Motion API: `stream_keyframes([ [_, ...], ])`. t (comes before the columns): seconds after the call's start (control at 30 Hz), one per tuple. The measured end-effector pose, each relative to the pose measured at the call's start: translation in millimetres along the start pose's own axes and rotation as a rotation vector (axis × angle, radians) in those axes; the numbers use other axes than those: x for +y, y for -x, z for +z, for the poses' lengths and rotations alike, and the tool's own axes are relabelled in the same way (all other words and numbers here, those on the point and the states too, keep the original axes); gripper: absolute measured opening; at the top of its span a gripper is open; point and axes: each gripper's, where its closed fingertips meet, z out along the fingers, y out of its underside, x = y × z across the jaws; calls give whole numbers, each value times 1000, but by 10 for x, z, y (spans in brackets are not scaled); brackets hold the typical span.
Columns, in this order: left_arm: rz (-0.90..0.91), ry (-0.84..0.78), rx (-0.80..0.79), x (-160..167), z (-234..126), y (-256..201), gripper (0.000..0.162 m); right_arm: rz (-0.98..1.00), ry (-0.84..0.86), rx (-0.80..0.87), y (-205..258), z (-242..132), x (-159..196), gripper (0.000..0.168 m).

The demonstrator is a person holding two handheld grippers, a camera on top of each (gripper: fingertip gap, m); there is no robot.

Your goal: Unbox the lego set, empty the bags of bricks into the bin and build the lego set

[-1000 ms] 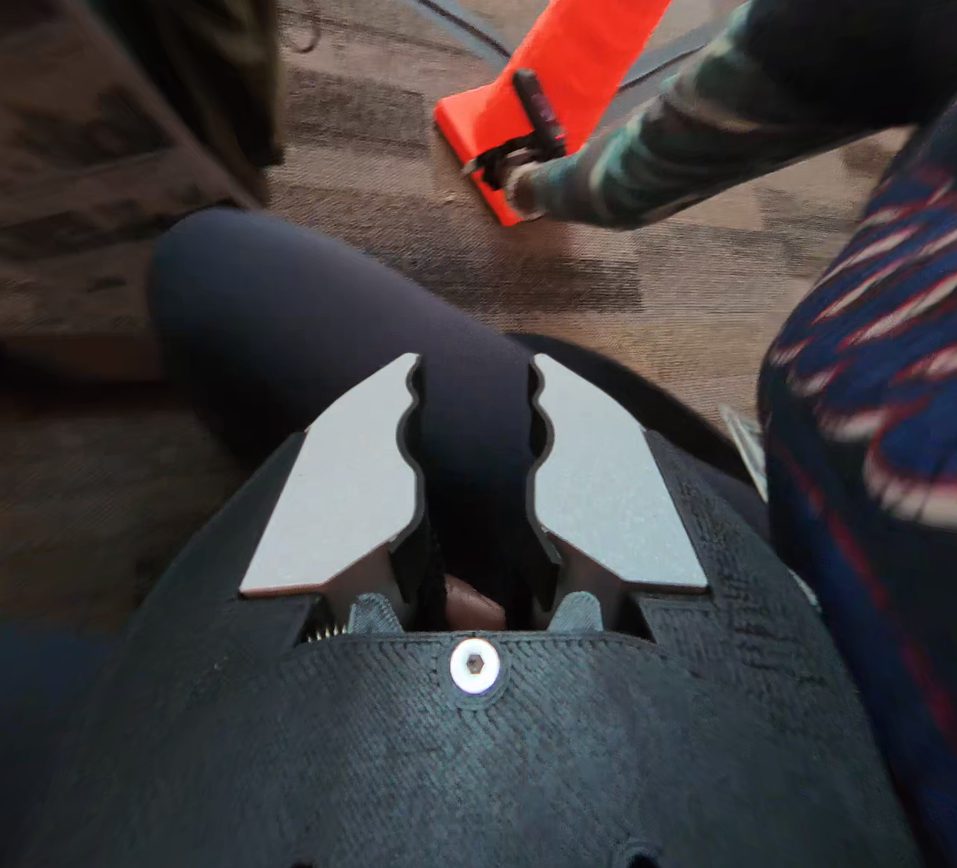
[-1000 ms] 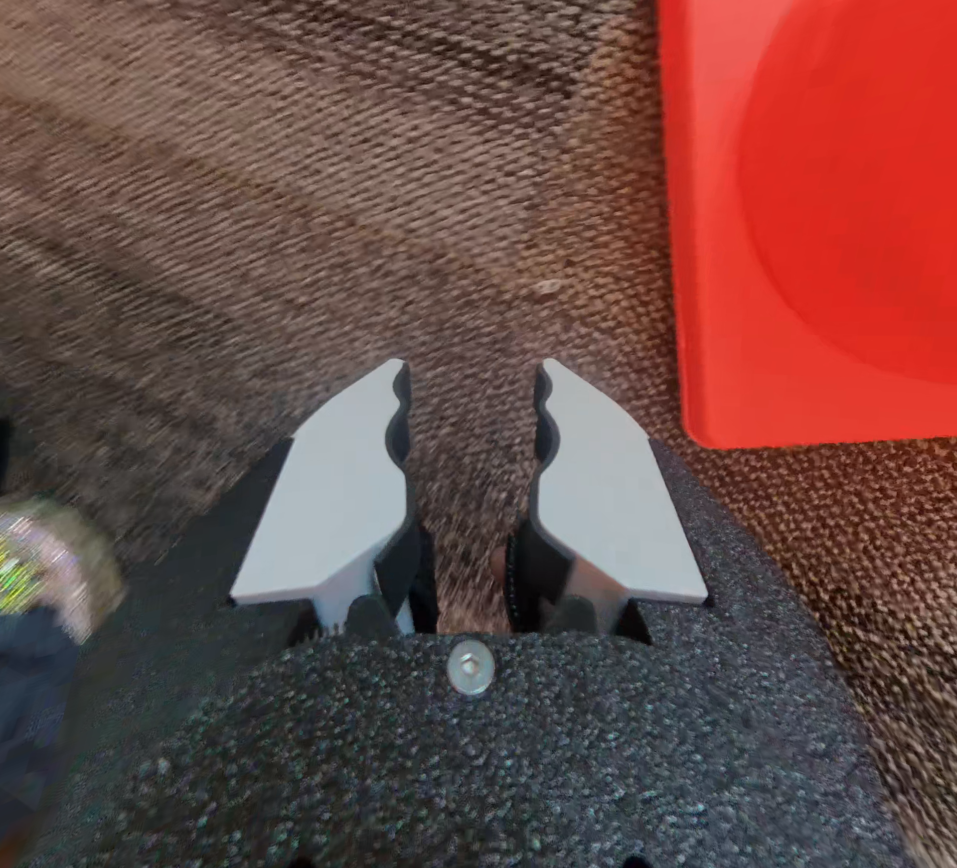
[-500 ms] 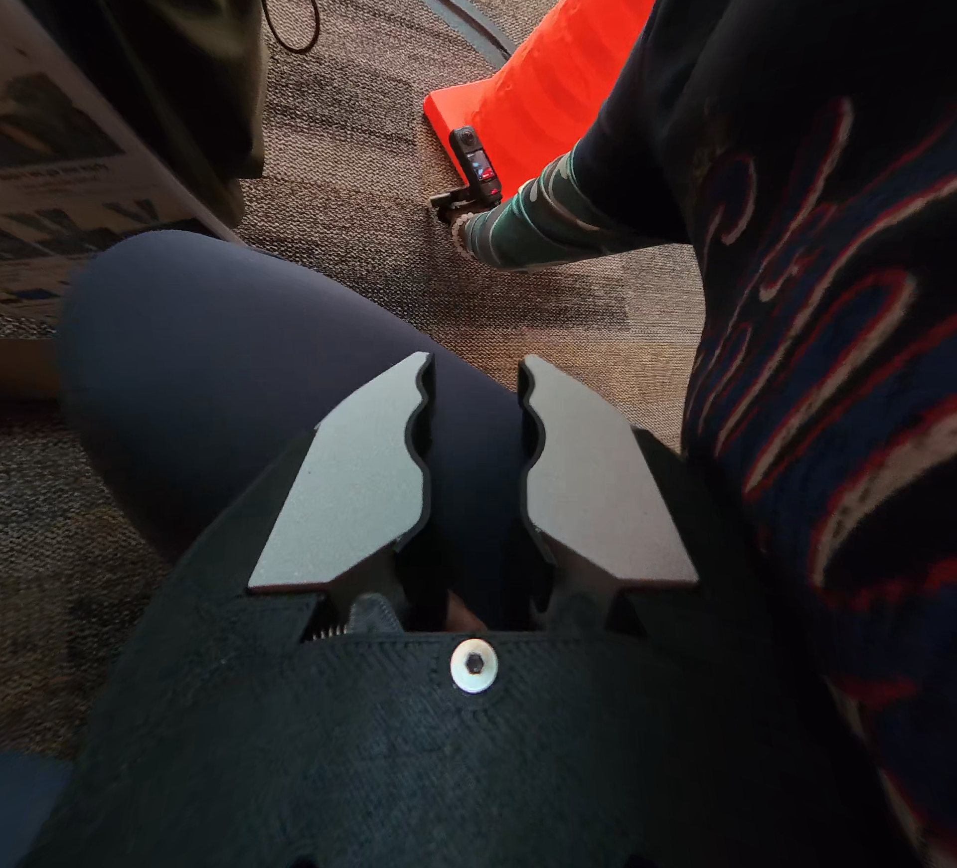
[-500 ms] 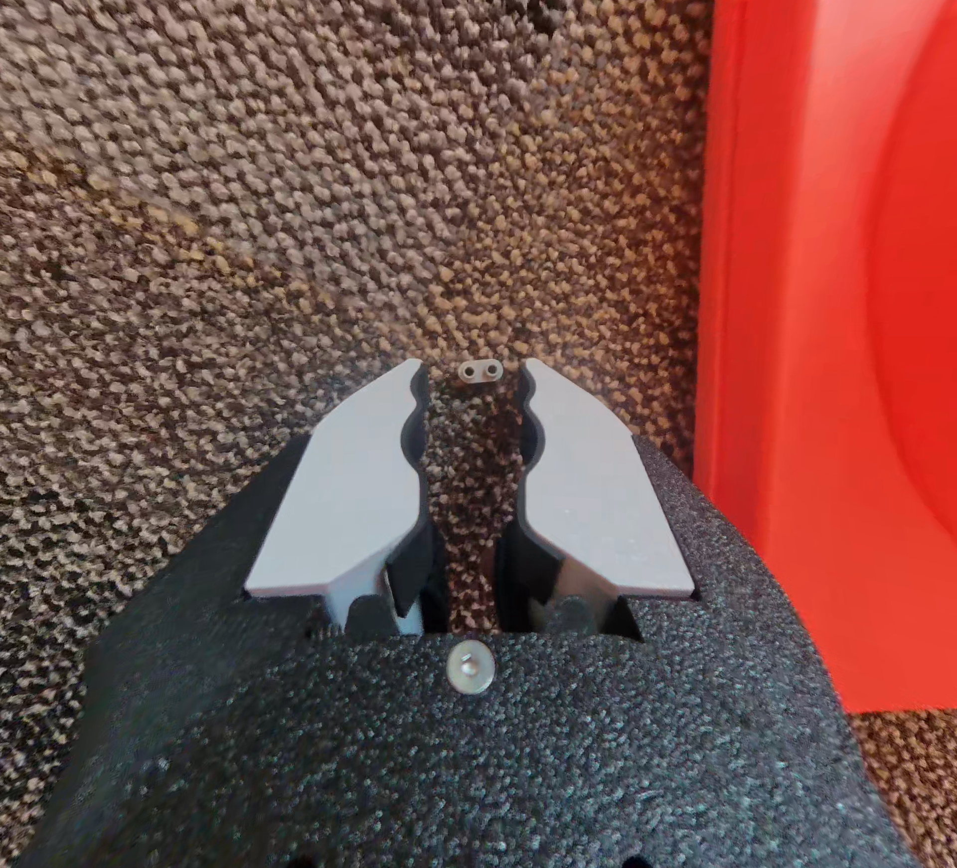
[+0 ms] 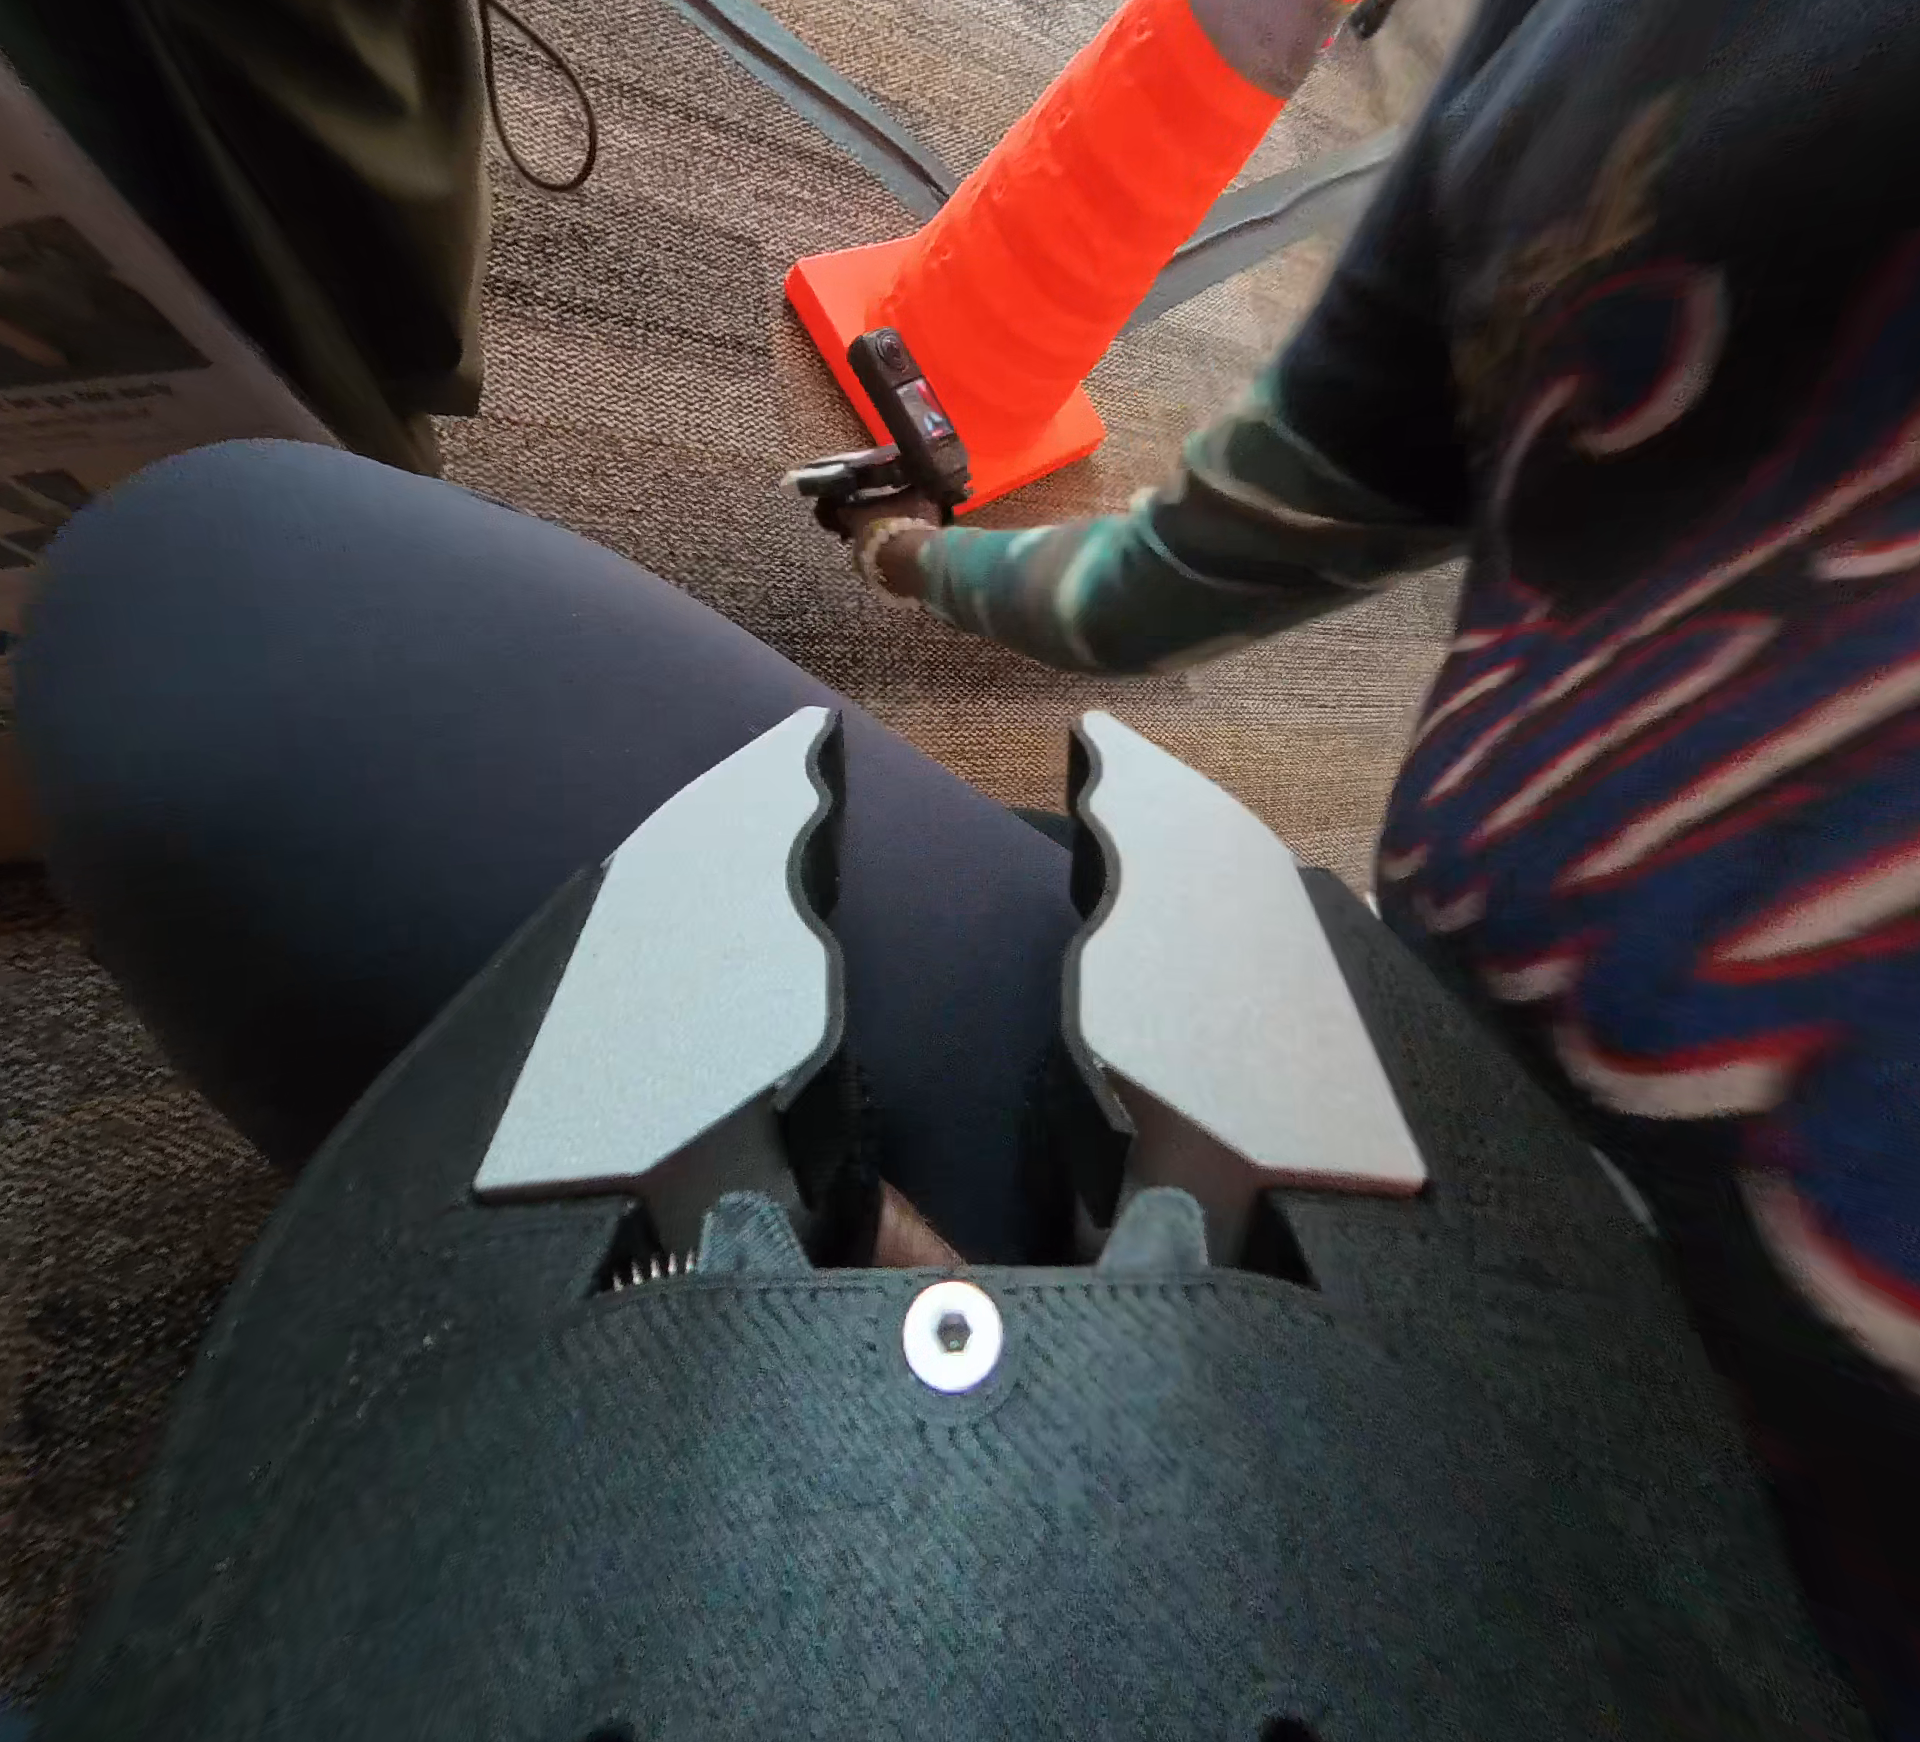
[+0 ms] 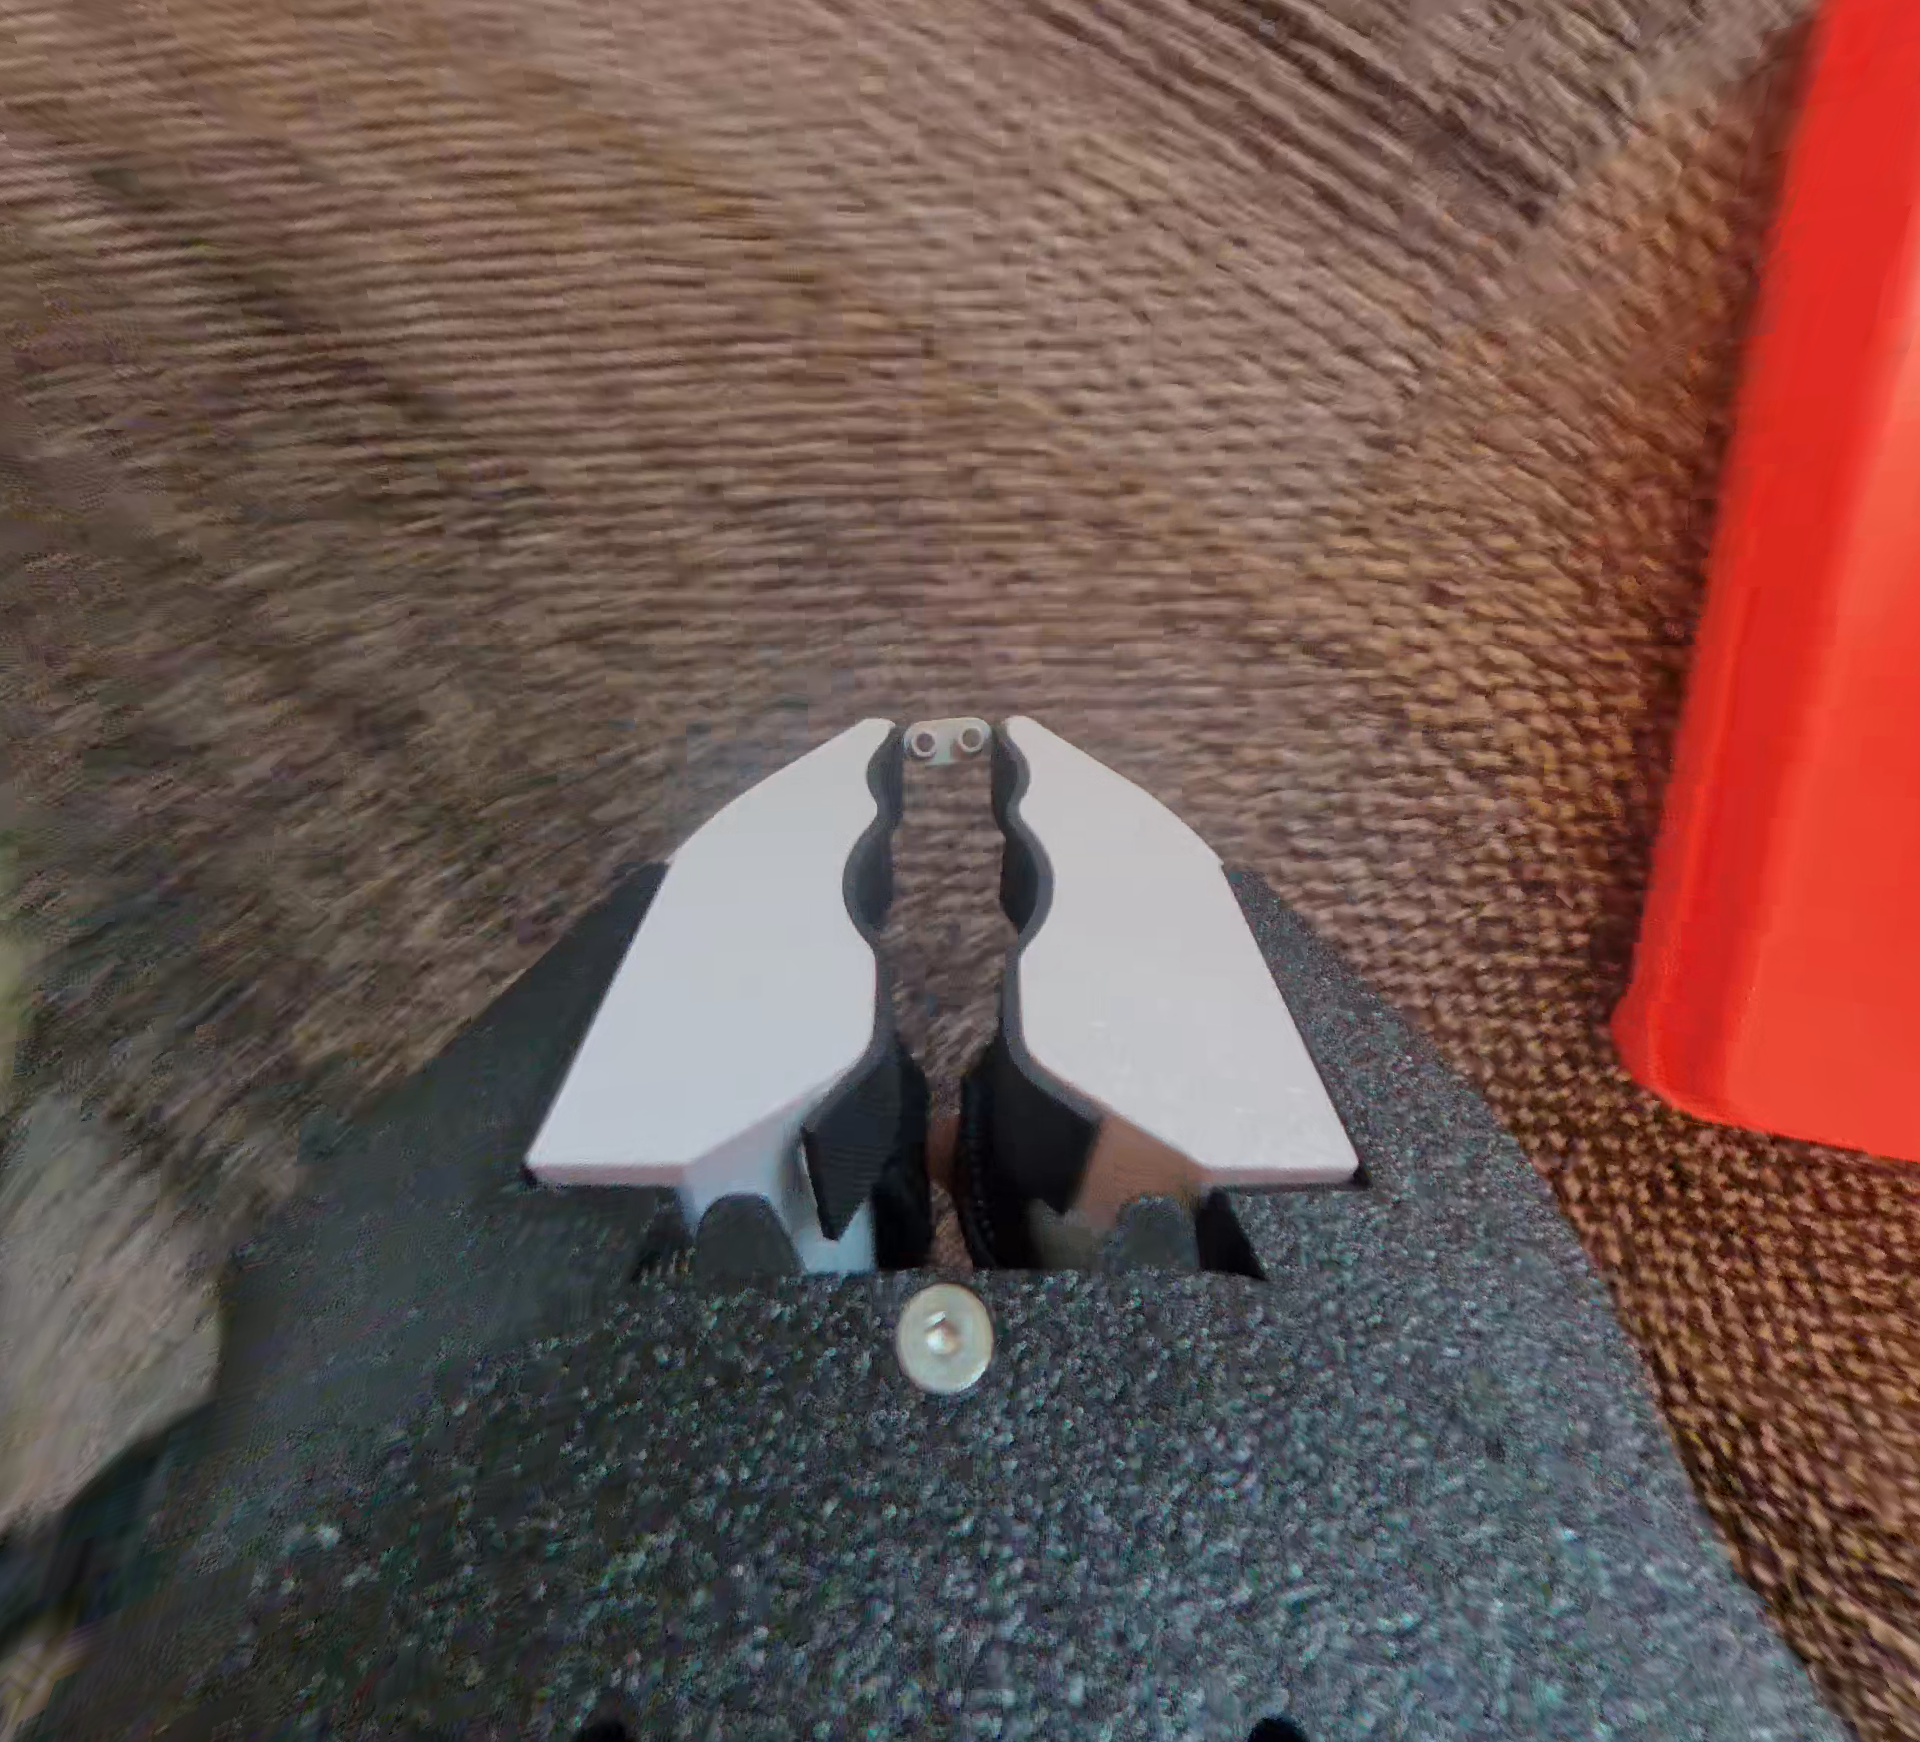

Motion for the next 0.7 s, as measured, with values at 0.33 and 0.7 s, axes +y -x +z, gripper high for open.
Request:
stream_keyframes([
  [0.33,86,-9,83,149,-481,-316,56,-448,-376,-416,2102,-3461,-1419,16],
  [0.7,446,-309,-162,420,-2457,-1293,57,-1110,-750,-800,4683,-6928,-1876,16],
])
